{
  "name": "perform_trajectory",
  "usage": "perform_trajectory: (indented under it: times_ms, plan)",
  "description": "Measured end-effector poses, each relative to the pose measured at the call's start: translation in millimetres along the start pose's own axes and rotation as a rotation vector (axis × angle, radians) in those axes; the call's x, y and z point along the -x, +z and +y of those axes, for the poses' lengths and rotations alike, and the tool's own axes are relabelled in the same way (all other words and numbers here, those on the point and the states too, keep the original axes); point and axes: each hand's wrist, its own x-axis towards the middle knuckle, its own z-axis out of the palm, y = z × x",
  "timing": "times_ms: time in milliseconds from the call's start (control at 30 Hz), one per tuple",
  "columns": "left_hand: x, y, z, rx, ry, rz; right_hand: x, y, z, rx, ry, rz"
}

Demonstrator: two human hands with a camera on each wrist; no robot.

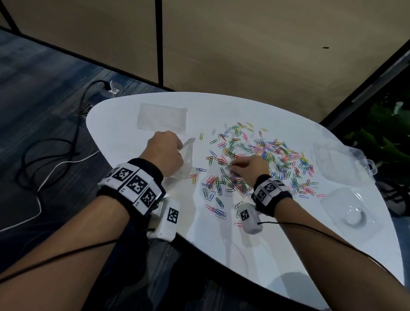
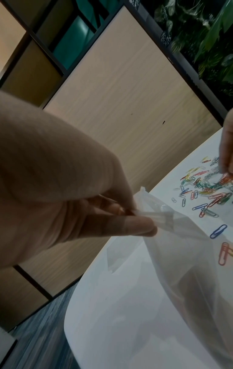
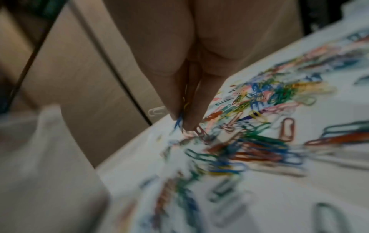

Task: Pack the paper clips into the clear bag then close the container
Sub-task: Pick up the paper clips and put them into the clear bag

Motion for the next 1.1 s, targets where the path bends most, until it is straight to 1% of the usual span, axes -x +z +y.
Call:
perform_trajectory:
  times_ms: [67,100,167,267,367,433,467,533,633,700,733,867,933,1000,1100]
  plan:
    - [0,2,3,-0.009,0.002,-0.007,3,-11,-9,-0.347,0.093,-0.021]
    - [0,4,5,-0.016,0.004,-0.006,6,-15,-15,-0.508,0.106,-0.043]
    - [1,8,8,-0.028,0.006,-0.006,16,-22,-34,-0.725,0.086,-0.109]
    - [1,13,11,-0.036,0.006,-0.021,30,-22,-57,-0.908,0.076,-0.223]
    - [1,15,13,-0.029,0.019,-0.024,40,-6,-70,-0.965,0.126,-0.323]
    - [1,17,14,-0.014,0.036,0.010,42,11,-74,-0.911,0.142,-0.368]
    - [1,18,14,-0.003,0.041,0.026,43,20,-76,-0.872,0.149,-0.360]
    - [1,20,15,0.014,0.064,0.025,43,33,-79,-0.776,0.152,-0.302]
    - [2,23,17,0.010,0.094,-0.009,42,46,-84,-0.681,0.125,-0.264]
    - [2,23,16,0.008,0.099,-0.018,42,51,-86,-0.550,0.050,-0.249]
    - [1,23,16,0.013,0.101,-0.013,42,50,-88,-0.445,0.005,-0.225]
    - [1,19,16,0.037,0.116,0.000,38,42,-92,-0.092,-0.179,-0.068]
    - [2,18,17,0.046,0.108,0.013,39,39,-96,0.024,-0.254,-0.108]
    - [1,17,15,0.061,0.092,0.014,40,39,-99,0.123,-0.274,-0.191]
    - [0,15,14,0.080,0.065,0.018,41,37,-105,0.147,-0.306,-0.206]
